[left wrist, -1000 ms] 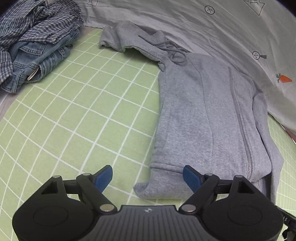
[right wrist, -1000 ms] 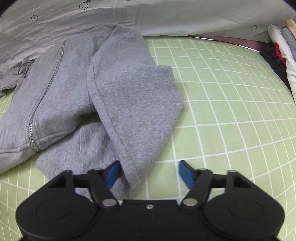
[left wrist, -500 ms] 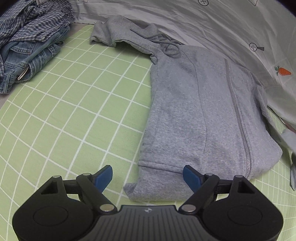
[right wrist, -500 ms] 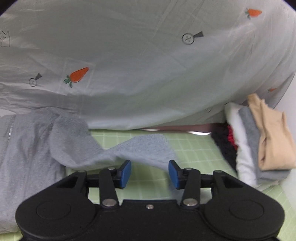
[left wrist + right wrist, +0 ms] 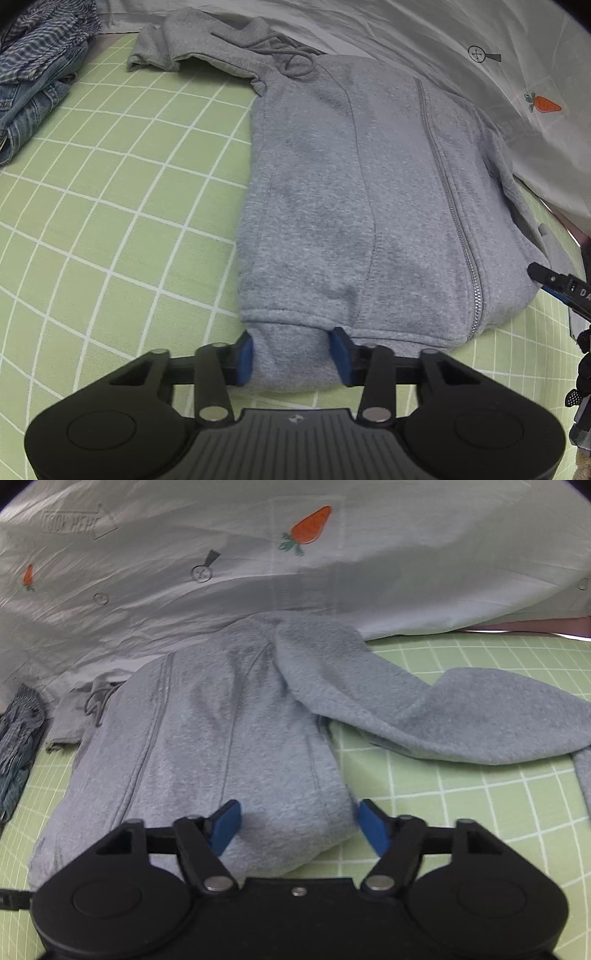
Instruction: Fold clothes
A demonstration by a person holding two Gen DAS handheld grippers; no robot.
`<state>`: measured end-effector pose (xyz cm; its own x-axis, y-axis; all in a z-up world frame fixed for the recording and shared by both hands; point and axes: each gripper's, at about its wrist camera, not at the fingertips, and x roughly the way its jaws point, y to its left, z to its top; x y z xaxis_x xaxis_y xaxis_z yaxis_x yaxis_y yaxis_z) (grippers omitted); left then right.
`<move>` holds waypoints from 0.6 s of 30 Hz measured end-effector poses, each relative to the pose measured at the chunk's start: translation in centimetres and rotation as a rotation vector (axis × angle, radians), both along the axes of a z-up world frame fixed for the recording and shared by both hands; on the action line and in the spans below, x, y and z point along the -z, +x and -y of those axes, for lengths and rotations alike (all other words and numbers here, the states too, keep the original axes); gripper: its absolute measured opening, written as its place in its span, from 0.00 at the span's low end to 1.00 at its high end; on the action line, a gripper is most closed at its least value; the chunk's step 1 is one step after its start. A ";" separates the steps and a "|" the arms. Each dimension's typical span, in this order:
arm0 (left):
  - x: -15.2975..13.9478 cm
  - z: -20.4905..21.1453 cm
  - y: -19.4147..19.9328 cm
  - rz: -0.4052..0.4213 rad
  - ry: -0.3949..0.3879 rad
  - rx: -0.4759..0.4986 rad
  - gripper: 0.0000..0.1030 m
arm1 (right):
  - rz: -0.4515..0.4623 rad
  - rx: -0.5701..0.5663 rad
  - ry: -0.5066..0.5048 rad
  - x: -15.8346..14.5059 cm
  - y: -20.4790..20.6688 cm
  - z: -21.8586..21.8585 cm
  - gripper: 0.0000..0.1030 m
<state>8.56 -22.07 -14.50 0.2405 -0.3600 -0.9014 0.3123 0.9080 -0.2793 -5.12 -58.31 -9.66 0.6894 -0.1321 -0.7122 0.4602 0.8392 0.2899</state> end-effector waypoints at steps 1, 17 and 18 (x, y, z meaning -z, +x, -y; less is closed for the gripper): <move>-0.4 -0.1 -0.2 0.008 -0.011 0.008 0.17 | 0.015 -0.009 0.009 -0.7 -0.5 -0.1 0.25; -7.9 -4.1 -2.6 0.141 0.002 -0.026 0.22 | 0.094 0.017 0.024 -9.0 -7.4 0.1 0.07; -6.9 -4.0 -2.8 0.132 0.058 -0.034 0.23 | 0.041 0.016 0.006 -8.0 -7.0 -0.3 0.16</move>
<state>5.78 -18.05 -7.59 0.3692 -0.2980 -0.8803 0.3117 0.9320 -0.1848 -12.09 -57.98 -1.66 0.7156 -0.1389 -0.6846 0.4612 0.8300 0.3137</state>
